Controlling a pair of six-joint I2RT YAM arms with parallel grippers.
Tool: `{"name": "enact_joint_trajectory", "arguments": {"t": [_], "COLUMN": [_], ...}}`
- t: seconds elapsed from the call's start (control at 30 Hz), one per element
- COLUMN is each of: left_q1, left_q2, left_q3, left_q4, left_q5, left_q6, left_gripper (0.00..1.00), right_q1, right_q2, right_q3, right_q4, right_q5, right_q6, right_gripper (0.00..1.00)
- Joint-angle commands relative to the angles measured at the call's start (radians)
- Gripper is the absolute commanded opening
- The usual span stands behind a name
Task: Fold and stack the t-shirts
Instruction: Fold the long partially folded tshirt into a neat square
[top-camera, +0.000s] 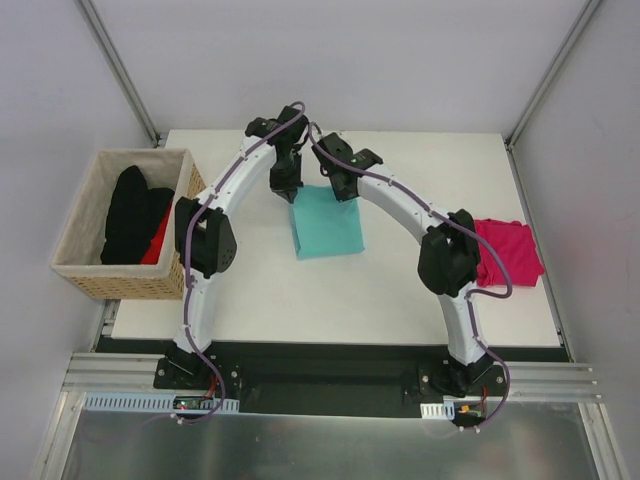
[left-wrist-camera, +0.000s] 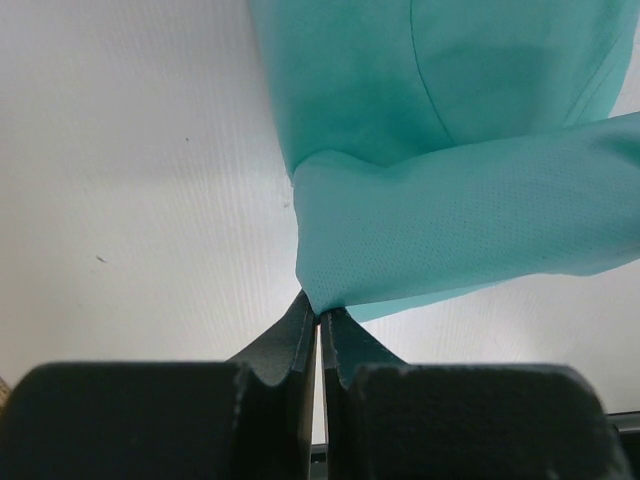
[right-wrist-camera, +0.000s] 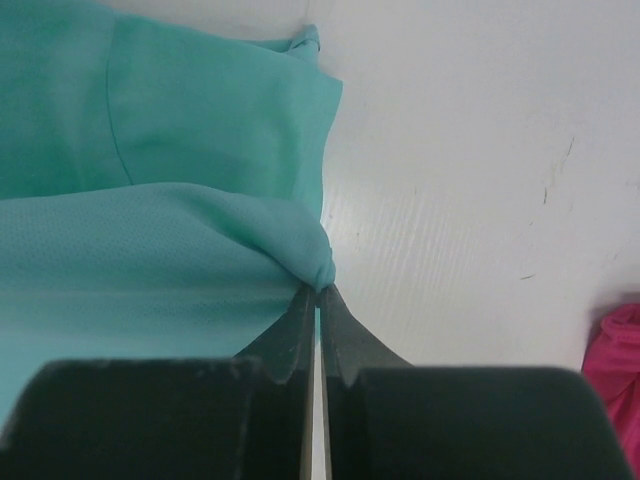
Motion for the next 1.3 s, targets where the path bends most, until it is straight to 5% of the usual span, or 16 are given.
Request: {"name": "enact_joint_trajectory", "arguments": {"t": [0.0,0.33,0.53,0.67,0.97,1.27], "left_q1": [0.021,0.041,0.057,0.075,0.098,0.096], "left_q2": [0.028,0.123,0.132,0.117,0.072,0.003], "left_q3": [0.076,0.12,0.116,0.117,0.11,-0.01], "left_q4": [-0.007,0.004,0.013,0.021,0.047,0.077], "left_q5": [0.028,0.117,0.114,0.106,0.139,0.223], "left_q6": [0.046,0.072,0.08,0.079,0.057,0.031], "left_gripper": [0.0,0.0,0.05,0.06,0.07,0.06], "right_q1": [-0.042,-0.113,-0.131,-0.143,-0.183,-0.205], "right_q2": [0.024,0.14,0.186,0.186,0.082,-0.044], "right_q3": [0.081,0.14,0.182,0.212,0.201,-0.018], "right_q4": [0.021,0.046,0.041,0.049,0.089,0.061], "right_q5": [0.009,-0.081,-0.132,-0.12,-0.069,-0.083], "right_q6": [-0.053,-0.063,-0.076,-0.093,-0.127,-0.038], "right_gripper": [0.01,0.02,0.34,0.42,0.44,0.42]}}
